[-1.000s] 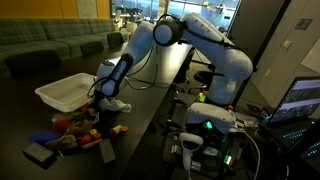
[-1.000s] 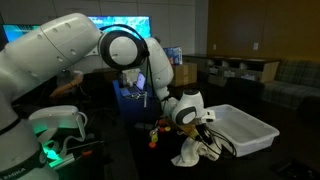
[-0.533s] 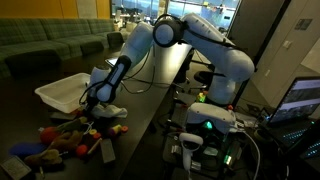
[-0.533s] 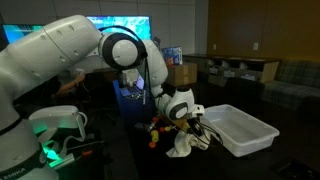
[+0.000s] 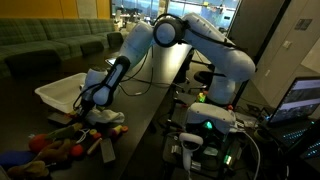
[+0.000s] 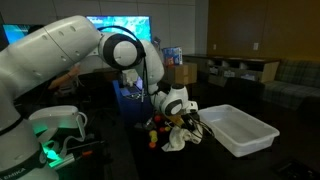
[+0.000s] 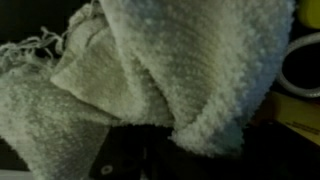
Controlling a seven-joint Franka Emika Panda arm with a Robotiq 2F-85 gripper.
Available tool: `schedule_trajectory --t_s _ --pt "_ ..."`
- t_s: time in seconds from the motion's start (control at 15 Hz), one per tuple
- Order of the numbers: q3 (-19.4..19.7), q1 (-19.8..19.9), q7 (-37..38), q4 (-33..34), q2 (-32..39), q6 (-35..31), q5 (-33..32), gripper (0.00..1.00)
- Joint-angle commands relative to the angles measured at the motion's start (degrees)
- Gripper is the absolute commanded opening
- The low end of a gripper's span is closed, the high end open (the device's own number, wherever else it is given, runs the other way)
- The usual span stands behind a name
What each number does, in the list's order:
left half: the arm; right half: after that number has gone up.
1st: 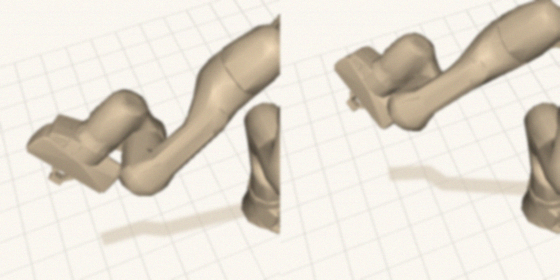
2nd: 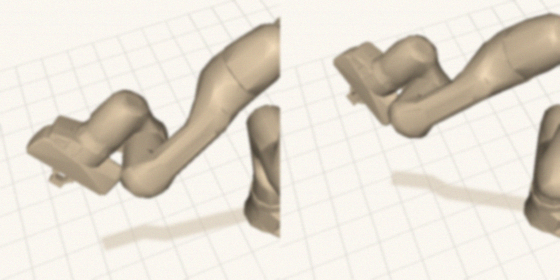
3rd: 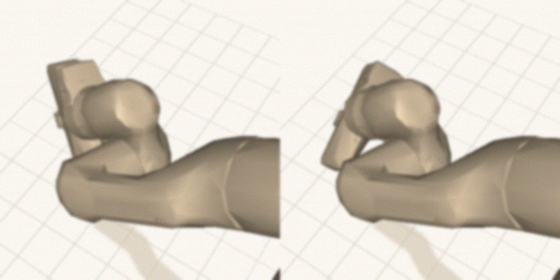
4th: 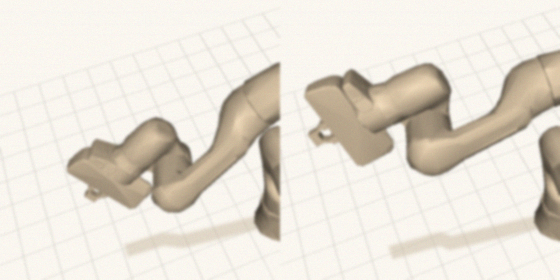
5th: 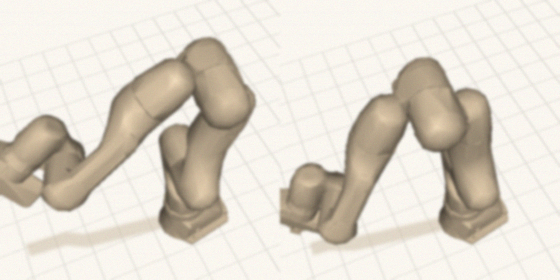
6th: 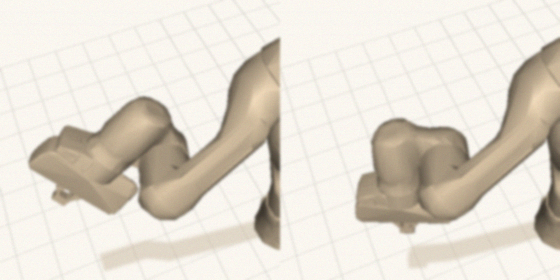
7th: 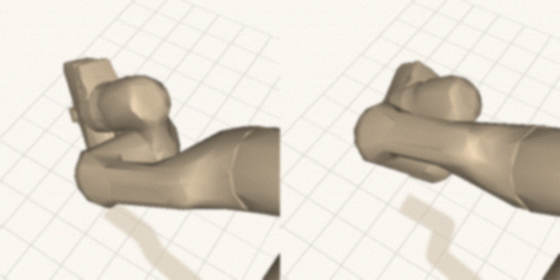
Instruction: Use the white towel to move the objects on the table to the left, then put the white towel in the bowl
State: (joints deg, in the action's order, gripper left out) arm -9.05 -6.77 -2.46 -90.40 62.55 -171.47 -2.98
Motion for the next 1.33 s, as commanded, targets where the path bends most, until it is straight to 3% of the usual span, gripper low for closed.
schedule_trajectory --t_s 0.0,0.4,0.6,0.8,1.0,1.27 --pt "-0.55 2.41 -1.51 -3.91 -4.87 0.19 0.28 0.02" --pt "-2.34 11.77 -6.48 -14.48 -15.76 1.29 0.23 0.02" --pt "-6.89 20.84 -12.66 -21.43 -21.83 4.16 1.17 0.02" --pt "-9.08 28.12 -17.53 -27.41 -27.55 6.33 2.8 0.01" --pt "-7.24 32.29 -19.74 -31.75 -32.61 5.91 4.75 0.02" --pt "-1.99 33.46 -20.62 -35.5 -37.01 6.53 4.98 0.01"
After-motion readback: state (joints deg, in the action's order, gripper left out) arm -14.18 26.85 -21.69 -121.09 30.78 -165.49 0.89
